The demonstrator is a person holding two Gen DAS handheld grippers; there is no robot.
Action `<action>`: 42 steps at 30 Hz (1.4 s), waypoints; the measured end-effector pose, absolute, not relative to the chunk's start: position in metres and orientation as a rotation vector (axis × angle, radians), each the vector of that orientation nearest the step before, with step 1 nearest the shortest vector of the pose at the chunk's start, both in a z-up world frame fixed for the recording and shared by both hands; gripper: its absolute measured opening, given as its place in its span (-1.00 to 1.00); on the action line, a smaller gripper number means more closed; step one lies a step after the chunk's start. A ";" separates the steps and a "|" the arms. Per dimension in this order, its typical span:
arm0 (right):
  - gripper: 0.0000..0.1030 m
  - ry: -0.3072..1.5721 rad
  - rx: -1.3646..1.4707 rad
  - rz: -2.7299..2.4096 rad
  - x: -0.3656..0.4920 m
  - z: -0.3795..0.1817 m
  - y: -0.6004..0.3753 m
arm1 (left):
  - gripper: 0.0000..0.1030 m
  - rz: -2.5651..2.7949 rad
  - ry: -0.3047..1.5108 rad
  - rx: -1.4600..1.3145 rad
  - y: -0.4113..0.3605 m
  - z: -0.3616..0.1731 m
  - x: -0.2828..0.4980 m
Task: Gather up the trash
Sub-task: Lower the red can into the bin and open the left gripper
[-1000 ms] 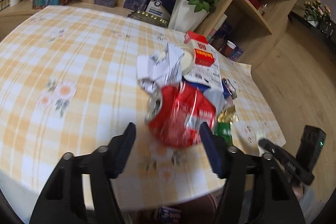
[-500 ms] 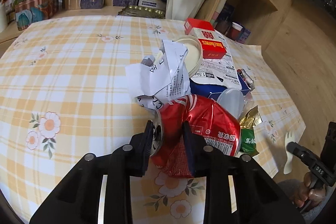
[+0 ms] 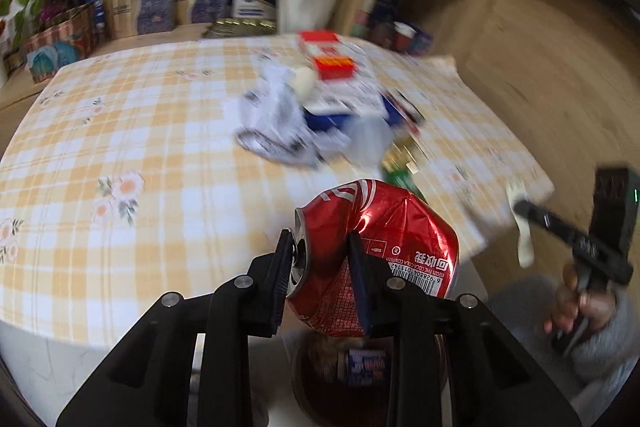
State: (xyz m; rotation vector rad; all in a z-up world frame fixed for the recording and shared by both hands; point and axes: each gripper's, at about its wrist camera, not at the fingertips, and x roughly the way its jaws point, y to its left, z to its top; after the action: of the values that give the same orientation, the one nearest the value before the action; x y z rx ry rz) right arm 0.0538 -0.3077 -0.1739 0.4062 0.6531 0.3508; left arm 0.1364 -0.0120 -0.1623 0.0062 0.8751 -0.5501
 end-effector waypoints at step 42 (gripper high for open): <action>-0.87 0.754 0.366 0.370 0.037 -0.209 -0.284 | 0.87 -0.517 0.908 0.049 -0.034 -0.199 0.086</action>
State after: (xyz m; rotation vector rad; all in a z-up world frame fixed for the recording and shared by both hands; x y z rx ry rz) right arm 0.0372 -0.2843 -0.2094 0.3665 0.7537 0.3699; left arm 0.0864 -0.0335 -0.1989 0.0486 0.9084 -0.5167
